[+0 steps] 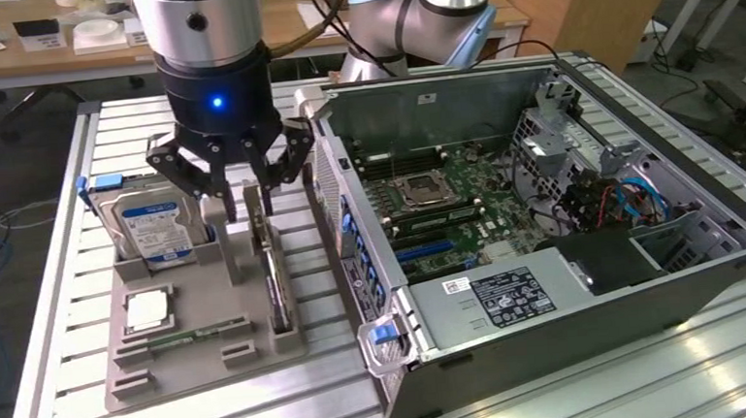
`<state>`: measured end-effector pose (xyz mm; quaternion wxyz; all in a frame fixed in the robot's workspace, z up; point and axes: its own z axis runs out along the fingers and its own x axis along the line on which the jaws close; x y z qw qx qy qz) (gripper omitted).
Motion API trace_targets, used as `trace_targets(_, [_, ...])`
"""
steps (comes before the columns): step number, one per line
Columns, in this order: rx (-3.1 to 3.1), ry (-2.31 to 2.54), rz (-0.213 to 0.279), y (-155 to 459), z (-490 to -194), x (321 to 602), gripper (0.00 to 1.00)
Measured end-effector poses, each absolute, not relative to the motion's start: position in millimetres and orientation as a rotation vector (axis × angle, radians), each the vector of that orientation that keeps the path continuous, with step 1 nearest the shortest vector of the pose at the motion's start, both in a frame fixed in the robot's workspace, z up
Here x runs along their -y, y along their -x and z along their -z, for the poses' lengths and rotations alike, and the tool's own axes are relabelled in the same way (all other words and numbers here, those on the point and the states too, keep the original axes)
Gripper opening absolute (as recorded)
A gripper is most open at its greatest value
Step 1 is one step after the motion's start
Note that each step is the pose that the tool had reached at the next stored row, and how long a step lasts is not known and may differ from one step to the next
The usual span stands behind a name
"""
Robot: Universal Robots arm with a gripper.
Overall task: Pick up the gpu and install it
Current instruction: 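Pick up the gpu and move the gpu toward the slot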
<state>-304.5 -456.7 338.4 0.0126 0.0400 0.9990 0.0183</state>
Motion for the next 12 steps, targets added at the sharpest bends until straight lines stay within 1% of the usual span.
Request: trace_targets(12, [-3.113,-0.125,-0.057,304,-318,457,0.42])
